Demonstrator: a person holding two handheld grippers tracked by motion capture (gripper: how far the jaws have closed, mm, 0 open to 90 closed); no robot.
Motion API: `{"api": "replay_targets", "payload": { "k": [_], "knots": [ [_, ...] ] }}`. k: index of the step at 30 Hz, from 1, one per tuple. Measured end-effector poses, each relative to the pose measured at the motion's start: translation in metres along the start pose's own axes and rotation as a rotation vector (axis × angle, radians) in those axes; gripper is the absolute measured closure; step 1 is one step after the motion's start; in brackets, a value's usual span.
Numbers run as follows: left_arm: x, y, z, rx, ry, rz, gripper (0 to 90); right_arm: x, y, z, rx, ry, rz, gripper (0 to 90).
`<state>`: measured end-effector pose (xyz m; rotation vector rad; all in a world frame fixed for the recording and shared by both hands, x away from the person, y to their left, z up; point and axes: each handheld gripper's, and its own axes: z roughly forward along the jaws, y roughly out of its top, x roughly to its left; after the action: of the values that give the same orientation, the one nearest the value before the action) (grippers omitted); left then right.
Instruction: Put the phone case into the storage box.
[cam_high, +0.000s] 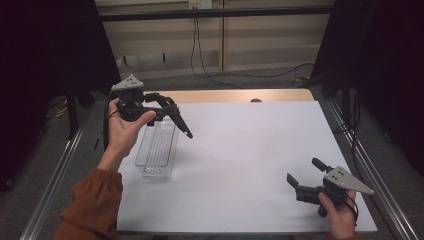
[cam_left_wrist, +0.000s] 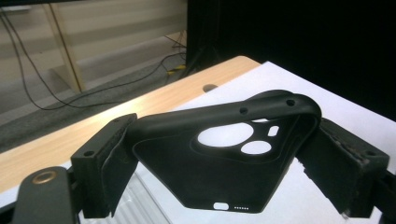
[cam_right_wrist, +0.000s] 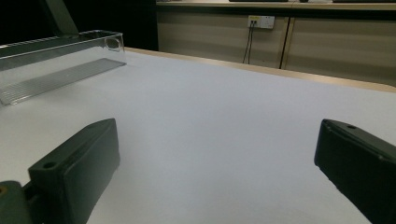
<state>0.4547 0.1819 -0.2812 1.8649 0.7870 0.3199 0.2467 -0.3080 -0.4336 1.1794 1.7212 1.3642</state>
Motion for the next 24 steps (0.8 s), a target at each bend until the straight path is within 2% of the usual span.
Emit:
{"api": "replay_targets", "payload": {
  "k": [6, 24],
  "knots": [
    [0.004, 0.007, -0.001, 0.007, 0.052, 0.014, 15.0, 0.0, 0.0, 0.0, 0.003, 0.001, -0.004, 0.0],
    [0.025, 0.015, 0.001, 0.006, 0.168, -0.019, 14.9, 0.001, -0.001, 0.001, 0.007, 0.015, -0.01, 0.0]
  ]
}}
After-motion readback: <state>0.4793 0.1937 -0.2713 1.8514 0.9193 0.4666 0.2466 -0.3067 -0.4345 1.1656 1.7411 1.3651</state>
